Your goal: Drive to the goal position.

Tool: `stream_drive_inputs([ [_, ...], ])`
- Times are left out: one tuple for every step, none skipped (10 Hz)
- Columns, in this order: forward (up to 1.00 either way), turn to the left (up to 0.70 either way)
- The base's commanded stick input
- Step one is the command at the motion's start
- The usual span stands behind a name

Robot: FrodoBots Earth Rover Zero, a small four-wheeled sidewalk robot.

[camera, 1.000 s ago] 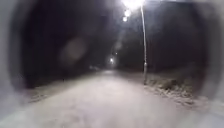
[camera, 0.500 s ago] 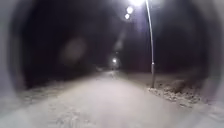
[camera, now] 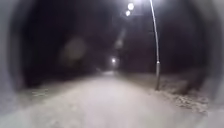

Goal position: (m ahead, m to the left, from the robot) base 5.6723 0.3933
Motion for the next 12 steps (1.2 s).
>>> stream_drive_inputs([
  [1.0, 0.0],
  [1.0, 0.0],
  [1.0, 0.0],
  [1.0, 0.0],
  [1.0, 0.07],
  [1.0, 0.15],
  [1.0, 0.4],
  [1.0, 0.4],
  [1.0, 0.0],
  [1.0, 0.0],
  [1.0, 0.0],
  [1.0, 0.0],
])
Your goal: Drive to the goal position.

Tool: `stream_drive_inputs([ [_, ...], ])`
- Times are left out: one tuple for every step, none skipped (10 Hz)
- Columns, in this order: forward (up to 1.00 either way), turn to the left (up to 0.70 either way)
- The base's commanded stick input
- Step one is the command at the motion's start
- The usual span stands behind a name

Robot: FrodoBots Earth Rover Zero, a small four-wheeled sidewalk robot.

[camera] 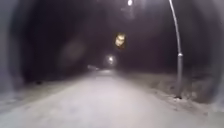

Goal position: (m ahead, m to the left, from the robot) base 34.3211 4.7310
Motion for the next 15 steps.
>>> stream_drive_inputs([
  [1.0, 0.0],
  [1.0, 0.0],
  [1.0, 0.0],
  [1.0, 0.0],
  [1.0, 0.0],
  [1.0, 0.0],
  [1.0, 0.0],
  [1.0, 0.0],
  [1.0, 0.0],
  [1.0, 0.0],
  [1.0, 0.0],
  [1.0, 0.01],
  [1.0, 0.09],
  [1.0, 0.4],
  [1.0, 0.4],
])
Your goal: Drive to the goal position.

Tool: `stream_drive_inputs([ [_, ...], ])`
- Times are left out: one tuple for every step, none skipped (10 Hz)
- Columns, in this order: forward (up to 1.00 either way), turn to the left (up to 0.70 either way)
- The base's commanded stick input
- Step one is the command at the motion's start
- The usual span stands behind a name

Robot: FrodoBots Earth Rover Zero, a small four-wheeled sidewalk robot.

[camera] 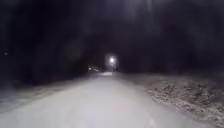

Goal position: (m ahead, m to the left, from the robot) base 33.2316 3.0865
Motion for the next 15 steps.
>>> stream_drive_inputs([
  [1.0, 0.4],
  [1.0, 0.0],
  [1.0, 0.0],
  [1.0, 0.0],
  [1.0, 0.0],
  [1.0, 0.0],
  [1.0, 0.0],
  [1.0, 0.0],
  [1.0, 0.0],
  [1.0, 0.23],
  [1.0, 0.39],
  [1.0, 0.2],
  [1.0, 0.0],
  [1.0, 0.0],
  [1.0, 0.0],
])
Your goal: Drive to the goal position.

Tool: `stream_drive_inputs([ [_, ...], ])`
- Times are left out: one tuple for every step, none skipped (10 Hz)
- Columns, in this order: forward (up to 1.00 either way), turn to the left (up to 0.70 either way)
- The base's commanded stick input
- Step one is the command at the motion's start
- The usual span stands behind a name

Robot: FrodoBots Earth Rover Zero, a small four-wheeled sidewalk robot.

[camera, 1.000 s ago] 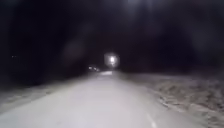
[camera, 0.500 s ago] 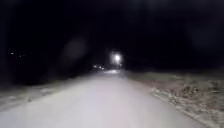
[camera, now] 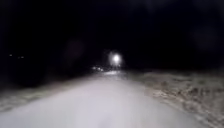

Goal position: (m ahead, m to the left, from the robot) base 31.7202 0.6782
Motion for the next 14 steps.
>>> stream_drive_inputs([
  [1.0, 0.0],
  [1.0, 0.0],
  [1.0, 0.0],
  [1.0, 0.0],
  [1.0, 0.0],
  [1.0, 0.0],
  [1.0, 0.0],
  [1.0, 0.0],
  [1.0, 0.0],
  [1.0, 0.0],
  [1.0, 0.0],
  [1.0, 0.0],
  [1.0, 0.0],
  [1.0, 0.0],
])
